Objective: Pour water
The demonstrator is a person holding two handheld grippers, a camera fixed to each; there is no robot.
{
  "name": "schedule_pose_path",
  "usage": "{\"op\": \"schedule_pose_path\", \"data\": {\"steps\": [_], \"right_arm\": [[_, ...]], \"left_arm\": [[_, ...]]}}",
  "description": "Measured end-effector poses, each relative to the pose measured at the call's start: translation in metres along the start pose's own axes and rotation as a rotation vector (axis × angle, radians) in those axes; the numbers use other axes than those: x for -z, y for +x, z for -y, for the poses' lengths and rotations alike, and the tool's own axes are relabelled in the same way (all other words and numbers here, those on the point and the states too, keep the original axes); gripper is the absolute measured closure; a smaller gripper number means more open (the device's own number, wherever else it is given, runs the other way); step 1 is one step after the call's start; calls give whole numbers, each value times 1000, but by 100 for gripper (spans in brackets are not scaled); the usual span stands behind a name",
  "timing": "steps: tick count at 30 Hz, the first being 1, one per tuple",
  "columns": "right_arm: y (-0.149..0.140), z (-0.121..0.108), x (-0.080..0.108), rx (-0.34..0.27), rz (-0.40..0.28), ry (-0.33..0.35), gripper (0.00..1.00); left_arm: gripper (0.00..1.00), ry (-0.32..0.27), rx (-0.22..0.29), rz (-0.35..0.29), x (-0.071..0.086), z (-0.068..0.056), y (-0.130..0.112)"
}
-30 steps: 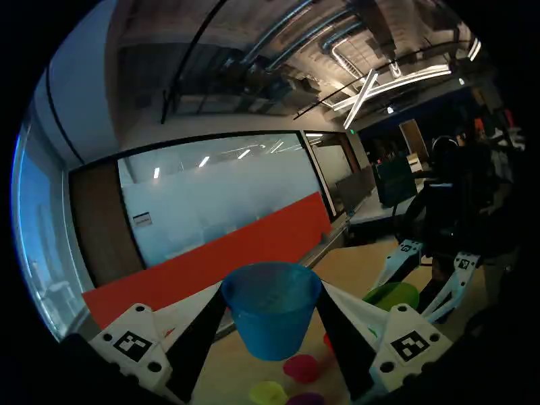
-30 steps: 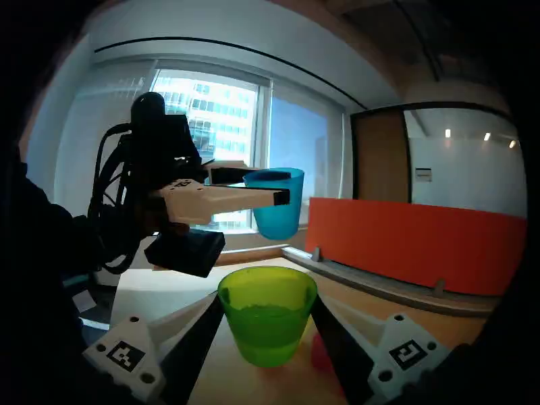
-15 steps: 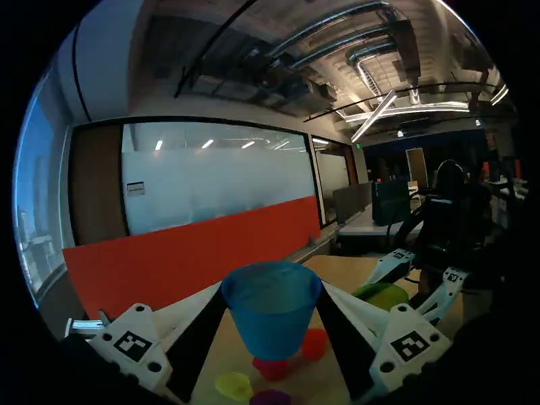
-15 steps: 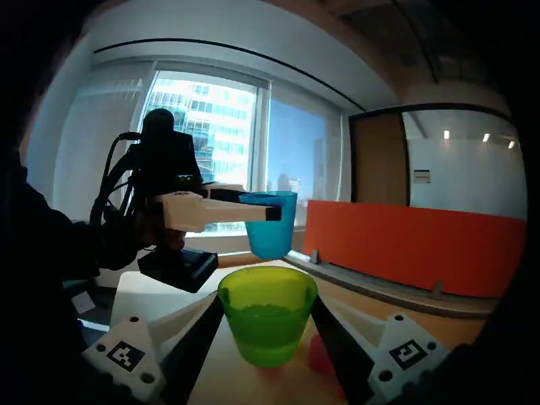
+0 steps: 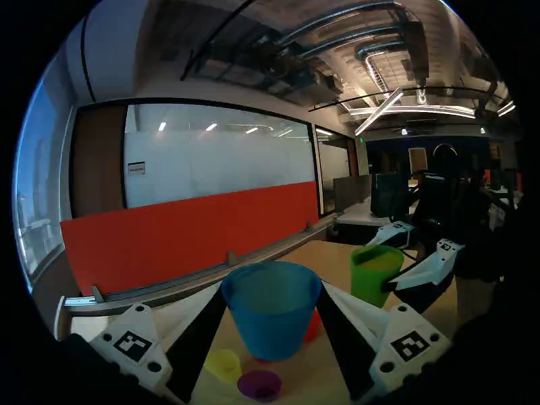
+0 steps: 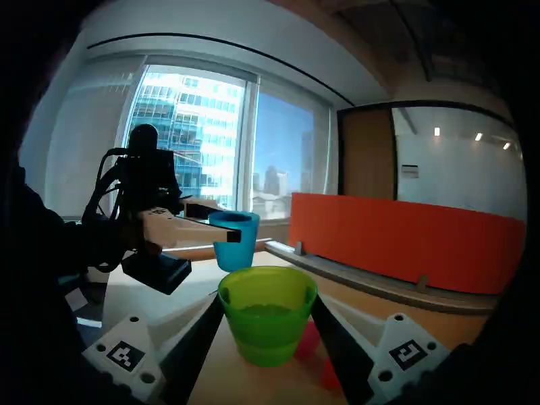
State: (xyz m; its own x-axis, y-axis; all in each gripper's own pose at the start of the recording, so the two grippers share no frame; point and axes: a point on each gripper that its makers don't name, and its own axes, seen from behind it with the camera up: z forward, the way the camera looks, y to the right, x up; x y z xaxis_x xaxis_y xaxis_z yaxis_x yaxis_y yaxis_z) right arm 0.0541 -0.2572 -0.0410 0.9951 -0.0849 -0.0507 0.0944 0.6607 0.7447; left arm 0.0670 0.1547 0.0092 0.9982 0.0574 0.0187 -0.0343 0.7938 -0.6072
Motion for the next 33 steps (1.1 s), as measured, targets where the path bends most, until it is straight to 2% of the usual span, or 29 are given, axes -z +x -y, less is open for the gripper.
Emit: {"op": "schedule_pose_path", "data": {"steps": [9, 15, 21, 33], "right_arm": [[-8, -19, 16, -8, 30, -39, 11], [-14, -27, 21, -14, 45, -54, 11], [-23, -28, 22, -24, 71, -43, 10], [-51, -29, 28, -39, 142, -16, 10]], "left_arm": [[13, -29, 12, 41, 6, -14, -30], [12, -43, 7, 64, 6, -19, -43], [12, -74, 8, 98, 8, -31, -60], [11, -114, 5, 182, 9, -47, -100]]}}
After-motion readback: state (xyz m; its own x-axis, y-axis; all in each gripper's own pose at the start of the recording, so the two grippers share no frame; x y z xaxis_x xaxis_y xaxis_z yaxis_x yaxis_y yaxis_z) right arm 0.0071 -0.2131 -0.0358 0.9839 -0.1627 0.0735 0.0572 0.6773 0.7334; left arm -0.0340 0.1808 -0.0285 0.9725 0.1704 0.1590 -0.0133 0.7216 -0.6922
